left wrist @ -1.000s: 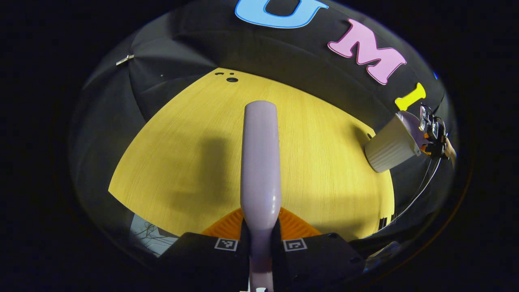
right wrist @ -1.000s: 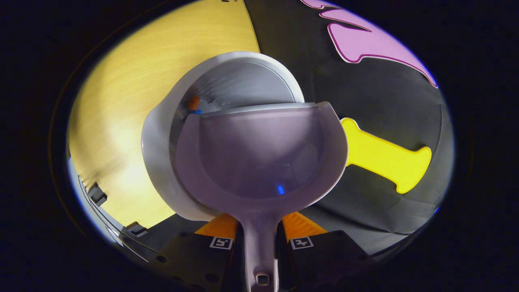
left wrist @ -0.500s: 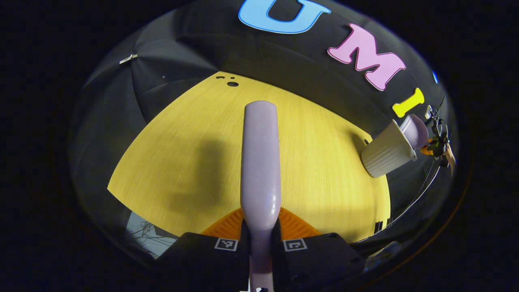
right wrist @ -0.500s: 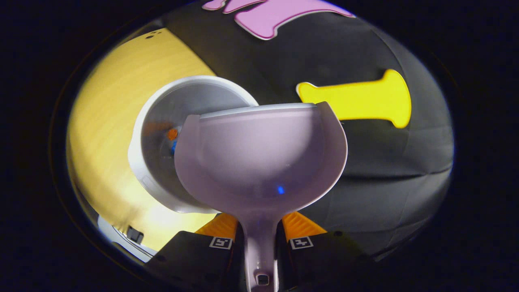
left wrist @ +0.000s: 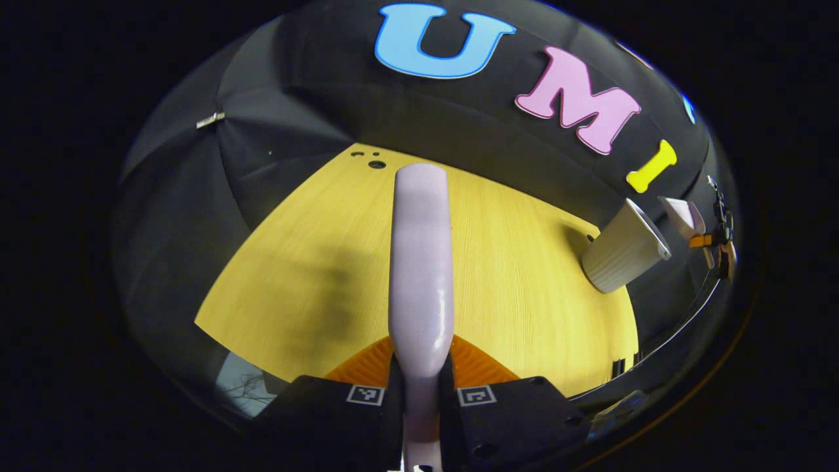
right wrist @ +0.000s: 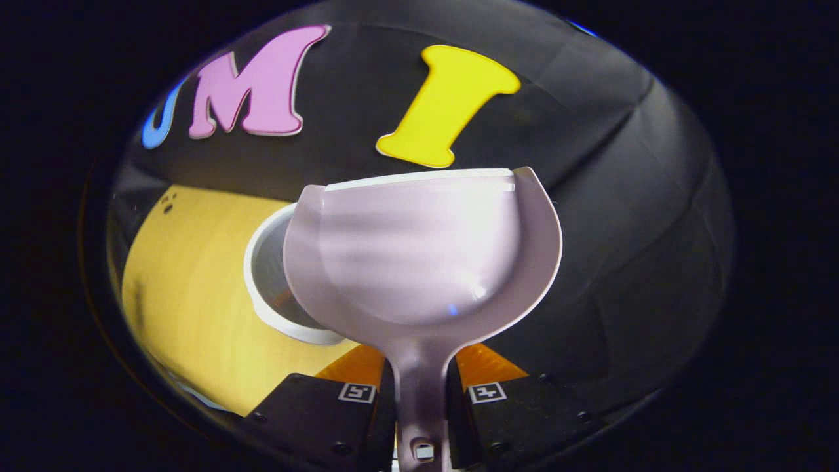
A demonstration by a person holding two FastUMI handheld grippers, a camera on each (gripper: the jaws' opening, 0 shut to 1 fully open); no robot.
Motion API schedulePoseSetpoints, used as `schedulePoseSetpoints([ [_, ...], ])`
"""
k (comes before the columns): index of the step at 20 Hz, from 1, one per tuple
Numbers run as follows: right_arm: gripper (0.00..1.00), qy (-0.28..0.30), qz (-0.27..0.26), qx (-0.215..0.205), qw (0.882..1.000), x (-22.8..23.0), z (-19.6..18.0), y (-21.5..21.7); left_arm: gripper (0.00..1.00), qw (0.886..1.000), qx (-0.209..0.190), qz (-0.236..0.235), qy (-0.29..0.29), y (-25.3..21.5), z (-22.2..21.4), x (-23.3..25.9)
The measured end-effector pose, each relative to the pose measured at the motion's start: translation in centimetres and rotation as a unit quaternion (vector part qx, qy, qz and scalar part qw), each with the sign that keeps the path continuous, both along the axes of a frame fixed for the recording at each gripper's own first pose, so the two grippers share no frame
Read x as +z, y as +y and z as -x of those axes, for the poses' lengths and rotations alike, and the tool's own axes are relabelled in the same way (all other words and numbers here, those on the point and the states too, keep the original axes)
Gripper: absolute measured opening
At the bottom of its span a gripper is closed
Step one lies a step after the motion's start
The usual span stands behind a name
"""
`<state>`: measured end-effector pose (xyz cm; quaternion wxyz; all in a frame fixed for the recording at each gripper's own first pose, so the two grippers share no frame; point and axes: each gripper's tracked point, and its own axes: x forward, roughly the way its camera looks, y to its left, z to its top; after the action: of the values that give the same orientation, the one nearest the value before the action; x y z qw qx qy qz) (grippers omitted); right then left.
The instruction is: Pick up the small broom and dustpan from the desktop, sweep the trash into the dustpan with the broom, and then empty the trash into the garbage bin.
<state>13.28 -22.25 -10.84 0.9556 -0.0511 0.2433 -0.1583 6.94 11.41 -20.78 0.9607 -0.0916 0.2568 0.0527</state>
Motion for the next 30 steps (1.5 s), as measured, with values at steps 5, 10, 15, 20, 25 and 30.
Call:
schedulePoseSetpoints([
  [5,0.36,-0.043,-0.105,0.020,0.993,-2.0,-0.4,1.7,0.27,1.000,-0.023,-0.007,-0.006,-1.5,0.5,-0.1],
  [10,0.36,-0.048,-0.133,0.064,0.988,-4.0,-0.9,3.0,0.26,0.998,-0.043,-0.038,0.001,-2.5,1.1,-0.9],
  [15,0.34,-0.035,-0.199,0.117,0.972,-5.8,-1.9,7.0,0.24,0.996,-0.074,-0.056,0.013,-4.1,0.9,-2.1],
  [20,0.36,-0.005,-0.210,0.159,0.965,-8.6,0.7,14.4,0.27,0.993,-0.097,-0.059,0.032,-5.8,0.3,-4.2],
  [25,0.36,0.069,-0.195,0.216,0.954,-15.2,0.4,21.7,0.27,0.991,-0.109,-0.061,0.057,-6.6,-0.6,-6.4],
  [30,0.40,0.134,-0.205,0.229,0.942,-23.0,-2.5,26.0,0.26,0.990,-0.099,-0.054,0.089,-6.2,-2.2,-9.3],
])
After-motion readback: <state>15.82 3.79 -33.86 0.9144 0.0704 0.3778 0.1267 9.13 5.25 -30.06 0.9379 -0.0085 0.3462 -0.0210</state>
